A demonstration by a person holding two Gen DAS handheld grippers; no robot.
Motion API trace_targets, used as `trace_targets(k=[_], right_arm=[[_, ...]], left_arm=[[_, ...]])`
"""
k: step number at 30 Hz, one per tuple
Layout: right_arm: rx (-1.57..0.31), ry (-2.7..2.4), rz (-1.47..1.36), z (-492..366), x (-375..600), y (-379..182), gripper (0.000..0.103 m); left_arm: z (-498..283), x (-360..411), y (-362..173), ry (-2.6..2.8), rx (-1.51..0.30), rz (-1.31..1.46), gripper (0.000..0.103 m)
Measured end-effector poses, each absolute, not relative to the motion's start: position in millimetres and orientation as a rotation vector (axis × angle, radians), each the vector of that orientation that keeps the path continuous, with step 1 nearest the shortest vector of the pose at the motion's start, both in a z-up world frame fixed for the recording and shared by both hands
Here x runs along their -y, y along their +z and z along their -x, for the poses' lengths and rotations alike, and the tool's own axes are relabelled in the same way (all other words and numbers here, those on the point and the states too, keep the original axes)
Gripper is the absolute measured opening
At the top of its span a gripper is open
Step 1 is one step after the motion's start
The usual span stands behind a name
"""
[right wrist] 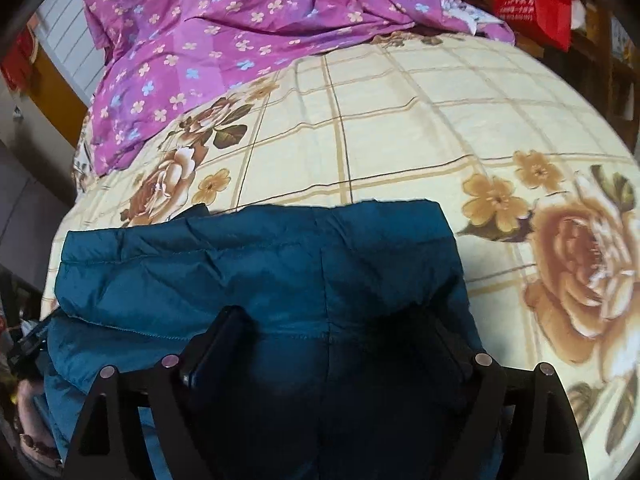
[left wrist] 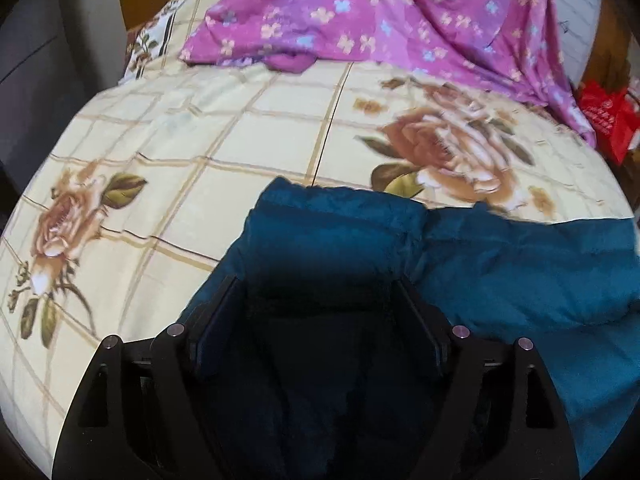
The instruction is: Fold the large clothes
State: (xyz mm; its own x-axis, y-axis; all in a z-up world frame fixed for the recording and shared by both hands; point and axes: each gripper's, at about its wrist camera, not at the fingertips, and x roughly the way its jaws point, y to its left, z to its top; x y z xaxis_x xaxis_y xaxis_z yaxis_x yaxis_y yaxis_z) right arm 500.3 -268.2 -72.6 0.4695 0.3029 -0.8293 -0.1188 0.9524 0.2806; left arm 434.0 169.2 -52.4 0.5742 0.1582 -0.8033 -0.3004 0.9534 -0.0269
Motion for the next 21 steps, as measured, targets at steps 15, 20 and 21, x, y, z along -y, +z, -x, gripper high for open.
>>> trace_targets(k=[15,20,21], right_arm=[[-0.784,0.359,-0.207,-315.4,209.2,-14.1,0.088],[-0.79,0.328,-0.087,-312.4,193.4,-54.8,0.103],[-0.789,0.324,-0.059,-313.9,191.1,-57.3,0.103]], left_arm=[[-284.8,-77.9,-22.0,0.055,-0.756,0.201,0.078],[-299.2,-81.1,-48.3,0.075,-0.813,0.22,0.098],[-301.3,-83.3,-51.1,0.076,-0.819,0.224,0.1]])
